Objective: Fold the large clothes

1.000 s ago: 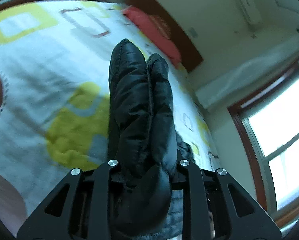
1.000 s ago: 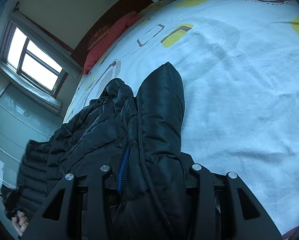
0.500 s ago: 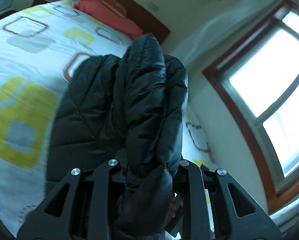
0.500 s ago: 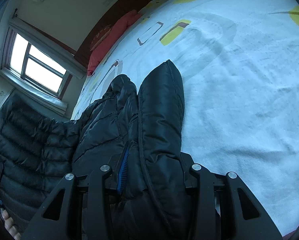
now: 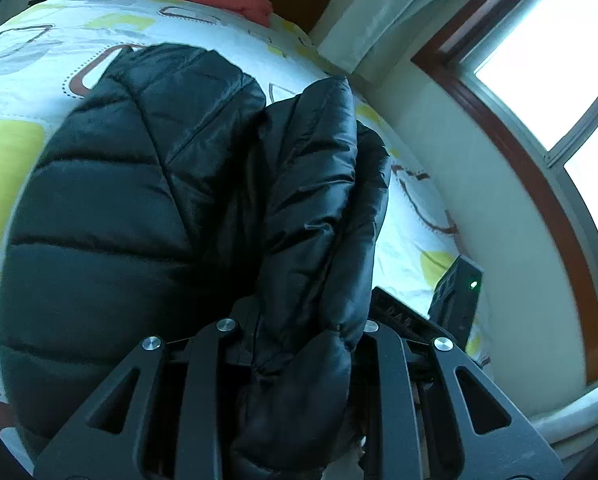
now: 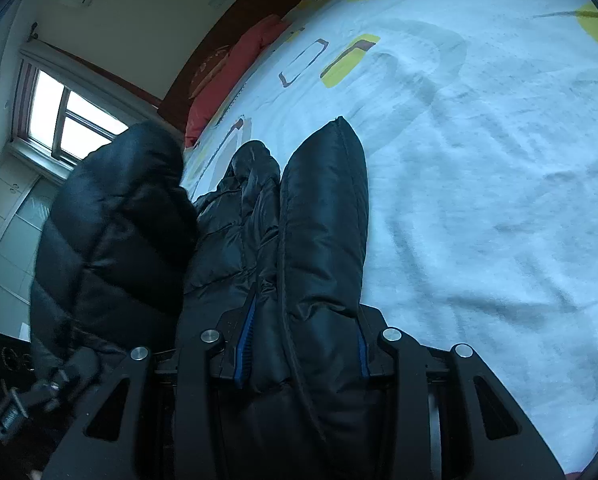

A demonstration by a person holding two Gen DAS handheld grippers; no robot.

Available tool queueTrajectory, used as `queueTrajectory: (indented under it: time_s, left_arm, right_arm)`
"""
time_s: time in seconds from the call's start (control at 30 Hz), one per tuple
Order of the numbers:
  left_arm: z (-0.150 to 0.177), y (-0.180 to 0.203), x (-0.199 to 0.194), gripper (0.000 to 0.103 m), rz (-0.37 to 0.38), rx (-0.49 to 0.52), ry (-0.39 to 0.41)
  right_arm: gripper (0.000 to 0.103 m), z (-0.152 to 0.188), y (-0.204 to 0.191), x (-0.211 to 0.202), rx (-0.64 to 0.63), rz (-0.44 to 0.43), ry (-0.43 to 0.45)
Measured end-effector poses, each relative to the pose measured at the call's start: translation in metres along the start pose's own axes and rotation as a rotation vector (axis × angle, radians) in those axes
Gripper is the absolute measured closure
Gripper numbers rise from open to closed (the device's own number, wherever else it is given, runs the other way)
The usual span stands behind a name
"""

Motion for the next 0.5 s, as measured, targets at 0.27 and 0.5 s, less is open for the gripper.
queueTrajectory:
  time_s: [0.27, 0.5]
  left_arm:
    - [0.007, -0.002, 0.03, 0.08, -0.014, 0.046, -0.003]
    - [0.013, -0.006, 0.027, 0.08, -0.019, 0.075, 0.015]
  right_arm:
    - [0.066, 0.005, 0.0, -0.003, 0.002, -0.004, 0.013]
    - [0.066, 0.008, -0.003, -0.007, 0.001, 0.007, 0.015]
Point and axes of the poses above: each gripper's, at about its wrist camera, not at the fingertips, and x roughly the way its jaws point, y to its right, z to its underside, the point moved 2 cm from there along x, roughly the way its jaws point, and after that the axes turned 9 degrees about -x, right-handed, at the moved point
